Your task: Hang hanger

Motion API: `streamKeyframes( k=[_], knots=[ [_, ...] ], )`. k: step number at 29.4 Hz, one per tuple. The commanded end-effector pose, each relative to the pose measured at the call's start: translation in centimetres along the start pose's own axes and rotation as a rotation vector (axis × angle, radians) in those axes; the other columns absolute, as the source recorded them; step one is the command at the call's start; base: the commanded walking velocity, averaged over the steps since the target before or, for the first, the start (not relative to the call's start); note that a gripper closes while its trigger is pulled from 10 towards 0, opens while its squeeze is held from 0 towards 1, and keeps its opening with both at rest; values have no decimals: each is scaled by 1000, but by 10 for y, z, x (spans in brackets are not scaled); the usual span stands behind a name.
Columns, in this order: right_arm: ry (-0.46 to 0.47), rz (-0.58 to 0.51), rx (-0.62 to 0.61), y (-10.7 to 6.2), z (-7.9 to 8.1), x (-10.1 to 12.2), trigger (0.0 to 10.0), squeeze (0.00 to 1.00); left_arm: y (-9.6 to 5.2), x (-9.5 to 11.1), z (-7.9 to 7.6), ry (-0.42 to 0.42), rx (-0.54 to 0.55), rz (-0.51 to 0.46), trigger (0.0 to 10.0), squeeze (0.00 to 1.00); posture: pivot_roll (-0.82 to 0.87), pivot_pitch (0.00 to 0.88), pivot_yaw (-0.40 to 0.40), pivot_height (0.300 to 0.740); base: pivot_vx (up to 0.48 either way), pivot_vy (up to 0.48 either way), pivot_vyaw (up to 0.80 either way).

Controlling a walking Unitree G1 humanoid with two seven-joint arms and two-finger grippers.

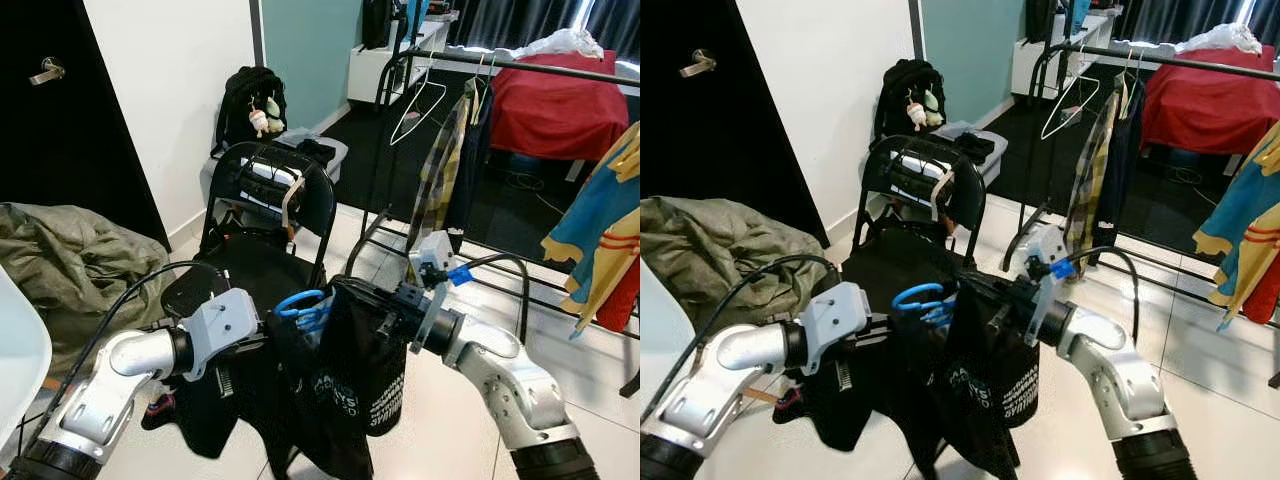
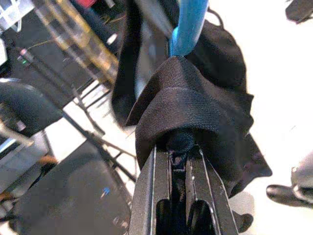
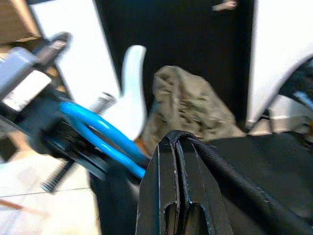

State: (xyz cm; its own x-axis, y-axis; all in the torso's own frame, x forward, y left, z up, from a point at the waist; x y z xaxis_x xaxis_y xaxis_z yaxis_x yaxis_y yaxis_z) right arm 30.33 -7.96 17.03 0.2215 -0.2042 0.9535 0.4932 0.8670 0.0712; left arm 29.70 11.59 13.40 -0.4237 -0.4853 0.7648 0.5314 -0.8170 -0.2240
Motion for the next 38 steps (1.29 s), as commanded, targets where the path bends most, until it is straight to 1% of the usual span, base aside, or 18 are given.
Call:
streamKeyframes(
  k=[1, 7, 11, 13, 14, 16, 18, 20, 23, 25, 27, 28, 30, 31, 32, 35, 36, 38],
  knots=[
    [-13, 19, 65, 8, 15, -2, 0, 0, 1, 4, -4, 3, -13, -25, 10000, 0, -68, 9, -8, 740, 0, 0, 0],
    [7, 34, 110, 9, 25, -9, 0, 0, -2, 2, -2, 5, -7, -15, 10000, 0, -69, 7, -9, 740, 0, 0, 0],
    [-1, 44, 97, 7, 23, -11, 0, 0, -3, 1, -1, 15, -12, -6, 10000, 0, -72, 6, -7, 740, 0, 0, 0],
    [-49, 83, -10, -1, 4, -15, 10000, 0, -9, -2, 1, 39, -30, 10, 10000, 0, -74, 7, -5, 740, 0, 0, 0],
    [-49, 83, -10, -1, 4, -15, 10000, 0, -9, -2, 1, 39, -30, 10, 10000, 0, -74, 7, -5, 740, 0, 0, 0],
    [-84, 104, -135, -17, -21, -14, 10000, 0, -18, -10, 3, 98, -79, 56, 10000, 0, -76, 9, 0, 740, 0, 0, 0],
    [-84, 104, -135, -17, -21, -14, 10000, 0, -18, -10, 3, 98, -79, 56, 10000, 0, -76, 9, 0, 740, 0, 0, 0],
    [-101, 100, -204, -34, -37, -8, 10000, 0, -31, -21, 7, 187, -150, 126, 10000, 0, -77, 10, 6, 740, 0, 0, 0],
    [-106, 98, -216, -39, -40, -5, 10000, 0, -36, -24, 8, 219, -181, 148, 10000, 0, -76, 11, 6, 740, 0, 0, 0],
    [-115, 95, -218, -45, -42, 1, 10000, 0, -42, -22, 8, 262, -248, 137, 10000, 0, -75, 11, 10, 740, 0, 0, 0],
    [-118, 93, -205, -45, -40, 2, 10000, 0, -41, -14, 7, 279, -280, 98, 10000, 0, -75, 11, 10, 740, 0, 0, 0],
    [-112, 91, -179, -42, -36, 2, 10000, 0, -37, -4, 3, 285, -309, 41, 10000, 0, -74, 11, 12, 740, 0, 0, 0],
    [-112, 91, -179, -42, -36, 2, 10000, 0, -37, -4, 3, 285, -309, 41, 10000, 0, -74, 11, 12, 740, 0, 0, 0],
    [-107, 90, -150, -38, -31, 1, 10000, 0, -32, 5, 0, 289, -329, -5, 10000, 0, -73, 12, 13, 740, 0, 0, 0],
    [-98, 103, -80, -29, -17, -5, 10000, 0, -25, 13, -5, 296, -346, -49, 10000, 0, -75, 11, 13, 740, 0, 0, 0],
    [-70, 127, 62, -11, 12, -17, 10000, 0, -10, 21, -12, 310, -360, -96, 10000, 0, -78, 12, 12, 740, 0, 0, 0],
    [-70, 127, 62, -11, 12, -17, 10000, 0, -10, 21, -12, 310, -360, -96, 10000, 0, -78, 12, 12, 740, 0, 0, 0],
    [-53, 129, 110, -4, 23, -21, 10000, 0, -4, 20, -11, 322, -347, -91, 10000, 0, -81, 12, 13, 740, 0, 0, 0]
  ],
)
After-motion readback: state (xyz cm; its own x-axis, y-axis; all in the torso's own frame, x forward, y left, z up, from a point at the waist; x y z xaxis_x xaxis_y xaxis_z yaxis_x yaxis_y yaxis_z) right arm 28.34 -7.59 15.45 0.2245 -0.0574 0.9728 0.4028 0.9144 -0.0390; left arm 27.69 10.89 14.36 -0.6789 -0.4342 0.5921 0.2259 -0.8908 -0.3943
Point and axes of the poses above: a point about 5 cm out from each wrist's last joint towards the gripper, its own y axis pointing out of the wrist towards the gripper, its own x axis along the axis of the wrist's last joint, z = x × y, the point moved 4 cm from there along y, pointing out of the wrist towards the gripper, and after that the axes turned 11 degrees about y, right-handed, at the moved point
